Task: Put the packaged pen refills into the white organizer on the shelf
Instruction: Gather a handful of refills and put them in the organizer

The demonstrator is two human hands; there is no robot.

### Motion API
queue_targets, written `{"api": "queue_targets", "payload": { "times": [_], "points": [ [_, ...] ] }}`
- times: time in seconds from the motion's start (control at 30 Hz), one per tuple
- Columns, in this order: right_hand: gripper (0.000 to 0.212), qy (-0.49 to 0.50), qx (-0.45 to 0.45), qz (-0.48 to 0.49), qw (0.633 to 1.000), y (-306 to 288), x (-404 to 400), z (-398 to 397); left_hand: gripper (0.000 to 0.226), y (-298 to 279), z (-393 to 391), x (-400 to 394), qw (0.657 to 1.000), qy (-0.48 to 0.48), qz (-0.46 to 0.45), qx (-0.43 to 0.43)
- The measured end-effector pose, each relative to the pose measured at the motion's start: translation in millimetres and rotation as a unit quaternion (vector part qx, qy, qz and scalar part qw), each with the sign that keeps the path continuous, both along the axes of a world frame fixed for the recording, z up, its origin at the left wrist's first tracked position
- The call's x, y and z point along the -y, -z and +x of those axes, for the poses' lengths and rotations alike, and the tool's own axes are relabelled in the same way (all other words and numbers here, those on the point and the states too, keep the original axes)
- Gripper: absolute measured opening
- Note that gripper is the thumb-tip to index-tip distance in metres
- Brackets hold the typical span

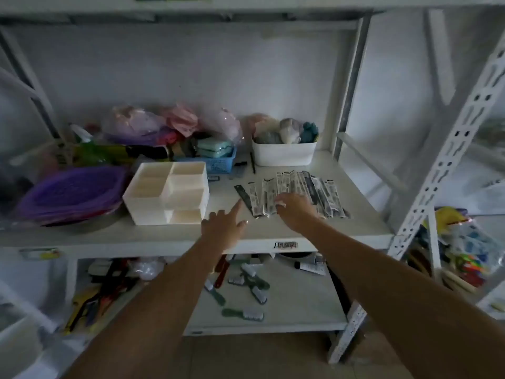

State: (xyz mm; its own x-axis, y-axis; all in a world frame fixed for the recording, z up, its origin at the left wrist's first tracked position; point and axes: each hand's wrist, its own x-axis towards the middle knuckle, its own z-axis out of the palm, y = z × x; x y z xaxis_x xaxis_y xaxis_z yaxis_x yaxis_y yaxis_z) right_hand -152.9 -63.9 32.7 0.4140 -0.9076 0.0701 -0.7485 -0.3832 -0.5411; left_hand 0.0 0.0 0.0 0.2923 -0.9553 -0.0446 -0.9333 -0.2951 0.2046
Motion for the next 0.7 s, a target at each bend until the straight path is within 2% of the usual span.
{"api": "queue_targets", "payload": {
  "times": [0.1, 0.2, 0.37, 0.43, 0.57, 0.7],
  "points": [
    [0.044, 0.066, 0.044, 0.005, 0.997, 9, 63, 29, 0.068, 16, 18, 65, 0.998, -0.055, -0.002, -0.029],
    [0.045, 0.101, 0.040, 0.015, 0.994, 24, 100, 46, 0.078, 34, 18, 111, 0.989, -0.104, 0.021, -0.105],
    [0.022, 0.113, -0.080, 0.076, 0.987, 44, 143, 46, 0.090, 44, -3, 166, 0.978, -0.144, 0.001, -0.151],
    [0.019, 0.118, -0.081, 0.071, 0.987, 47, 150, 48, 0.082, 43, -14, 179, 0.972, -0.157, -0.004, -0.172],
    [0.021, 0.113, -0.069, 0.073, 0.988, 53, 151, 55, 0.036, 40, -31, 195, 0.950, -0.190, -0.004, -0.246],
    [0.023, 0.101, -0.025, 0.095, 0.990, 53, 151, 55, 0.035, 27, -24, 202, 0.909, -0.221, 0.051, -0.349]
  ]
}}
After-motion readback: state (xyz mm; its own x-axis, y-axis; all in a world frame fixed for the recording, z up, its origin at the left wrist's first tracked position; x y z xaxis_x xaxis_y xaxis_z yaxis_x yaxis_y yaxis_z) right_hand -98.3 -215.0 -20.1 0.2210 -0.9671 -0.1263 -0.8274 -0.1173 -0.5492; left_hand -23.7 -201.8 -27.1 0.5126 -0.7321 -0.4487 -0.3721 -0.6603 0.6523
